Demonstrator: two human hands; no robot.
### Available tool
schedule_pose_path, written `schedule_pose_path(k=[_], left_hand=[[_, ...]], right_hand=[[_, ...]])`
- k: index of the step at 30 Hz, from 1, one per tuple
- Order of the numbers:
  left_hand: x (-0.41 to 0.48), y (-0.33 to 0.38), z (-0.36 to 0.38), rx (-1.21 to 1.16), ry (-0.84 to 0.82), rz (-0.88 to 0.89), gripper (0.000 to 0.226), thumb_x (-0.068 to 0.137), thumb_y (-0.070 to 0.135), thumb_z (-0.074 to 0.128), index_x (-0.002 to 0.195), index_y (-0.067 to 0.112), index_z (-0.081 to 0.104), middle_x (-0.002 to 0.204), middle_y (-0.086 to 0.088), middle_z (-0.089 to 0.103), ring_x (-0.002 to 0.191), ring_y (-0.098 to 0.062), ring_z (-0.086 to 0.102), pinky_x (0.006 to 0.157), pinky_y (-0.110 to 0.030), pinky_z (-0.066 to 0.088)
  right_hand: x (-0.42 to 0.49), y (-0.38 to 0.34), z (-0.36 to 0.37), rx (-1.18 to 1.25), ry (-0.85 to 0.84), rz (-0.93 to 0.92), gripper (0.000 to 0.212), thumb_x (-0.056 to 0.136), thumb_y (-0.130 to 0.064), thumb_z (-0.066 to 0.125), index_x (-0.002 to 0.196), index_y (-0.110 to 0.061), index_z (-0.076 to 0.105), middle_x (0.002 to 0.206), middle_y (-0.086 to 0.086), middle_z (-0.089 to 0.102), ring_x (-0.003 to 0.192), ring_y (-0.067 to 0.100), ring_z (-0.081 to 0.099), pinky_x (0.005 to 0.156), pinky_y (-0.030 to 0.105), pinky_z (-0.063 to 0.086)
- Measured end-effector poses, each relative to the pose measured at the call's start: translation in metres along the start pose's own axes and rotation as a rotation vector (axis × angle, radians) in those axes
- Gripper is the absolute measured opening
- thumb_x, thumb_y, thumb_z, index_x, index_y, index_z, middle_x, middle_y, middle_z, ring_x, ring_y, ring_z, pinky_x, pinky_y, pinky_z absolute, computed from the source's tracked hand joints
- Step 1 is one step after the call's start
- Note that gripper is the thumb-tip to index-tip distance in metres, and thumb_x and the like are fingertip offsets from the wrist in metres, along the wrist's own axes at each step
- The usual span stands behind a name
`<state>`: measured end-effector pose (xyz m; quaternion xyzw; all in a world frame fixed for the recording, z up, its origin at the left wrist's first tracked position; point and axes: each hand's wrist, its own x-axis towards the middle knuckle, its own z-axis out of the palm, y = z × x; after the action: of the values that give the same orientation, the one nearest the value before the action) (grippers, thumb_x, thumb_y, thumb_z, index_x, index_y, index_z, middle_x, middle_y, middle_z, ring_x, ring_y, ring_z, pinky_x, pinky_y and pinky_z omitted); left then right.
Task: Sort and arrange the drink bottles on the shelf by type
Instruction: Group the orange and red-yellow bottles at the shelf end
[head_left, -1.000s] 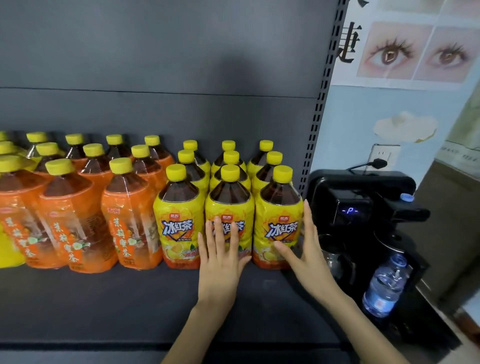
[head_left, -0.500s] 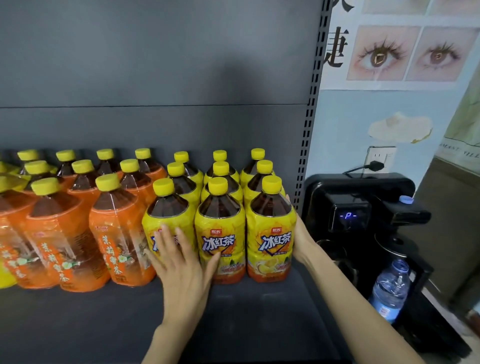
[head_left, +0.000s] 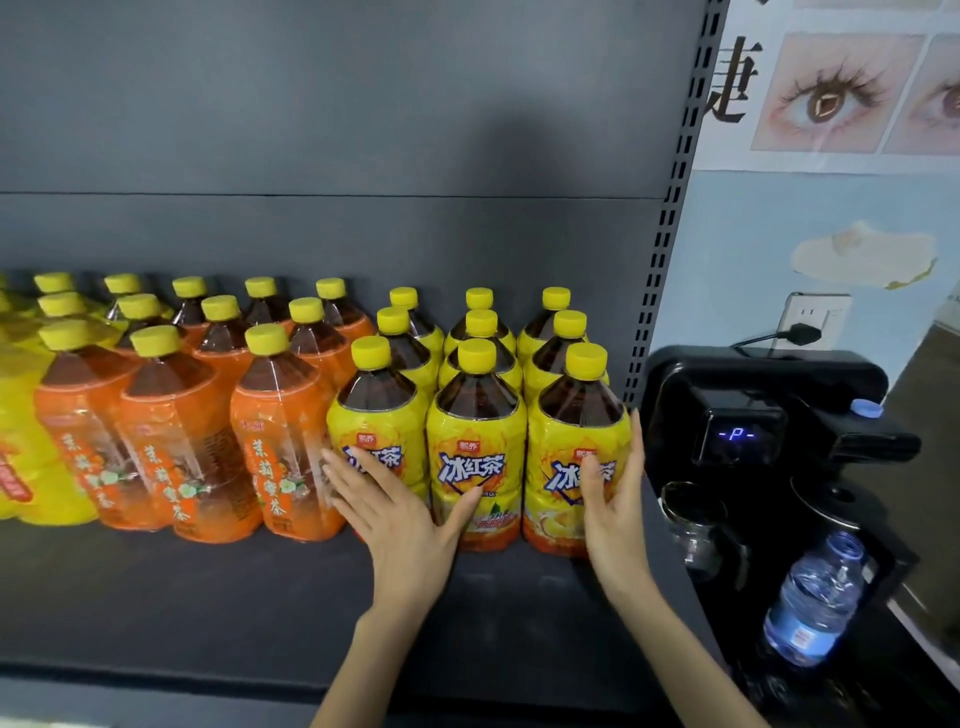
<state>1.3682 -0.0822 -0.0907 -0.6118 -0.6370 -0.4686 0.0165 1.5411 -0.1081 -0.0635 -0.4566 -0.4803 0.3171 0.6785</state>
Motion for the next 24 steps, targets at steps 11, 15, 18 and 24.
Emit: schedule_pose_path(k=[11,15,18,24], left_hand=[[0.001,-0.012,-0.006,0.037,-0.025,0.141,0.097,0.088,0.074,0.021,0.146,0.001,-0.006,0.147,-0.042,0.003,0.138,-0.048,0.003,0.106,-0.062,0.012],[-0.012,-0.034,-0.035,0.021,-0.041,0.132,0.087,0.089,0.072,0.016,0.148,0.017,-0.018,0.154,-0.019,-0.012,0.144,-0.029,-0.01,0.113,-0.05,0.002],[-0.006,-0.053,-0.057,-0.023,0.017,-0.04,0.094,0.087,0.074,0.012,0.147,0.006,-0.014,0.155,-0.025,-0.005,0.144,-0.037,-0.002,0.112,-0.057,0.008],[0.03,-0.102,-0.095,0.017,0.098,-0.168,0.096,0.087,0.073,0.009,0.147,-0.001,-0.005,0.154,-0.029,0.0,0.143,-0.044,0.003,0.108,-0.064,0.01]], right_hand=[[0.001,-0.004,0.0,-0.221,0.054,-0.063,0.085,0.08,-0.067,0.054,0.148,-0.032,0.016,0.148,0.0,0.035,0.133,0.014,0.04,0.108,0.048,0.038],[-0.025,-0.01,0.011,-0.398,0.091,-0.111,0.074,0.096,-0.039,0.046,0.151,-0.024,-0.001,0.158,0.0,0.002,0.144,0.015,0.014,0.117,0.042,0.022],[-0.046,-0.013,0.03,-0.556,0.125,-0.362,0.067,0.098,-0.027,0.047,0.15,-0.029,0.004,0.157,0.0,-0.006,0.145,0.018,0.006,0.116,0.028,0.016],[-0.07,-0.013,0.115,-0.969,-0.07,-0.625,0.063,0.097,-0.041,0.034,0.152,-0.024,0.01,0.158,0.011,-0.002,0.146,0.028,-0.008,0.114,0.054,0.005]])
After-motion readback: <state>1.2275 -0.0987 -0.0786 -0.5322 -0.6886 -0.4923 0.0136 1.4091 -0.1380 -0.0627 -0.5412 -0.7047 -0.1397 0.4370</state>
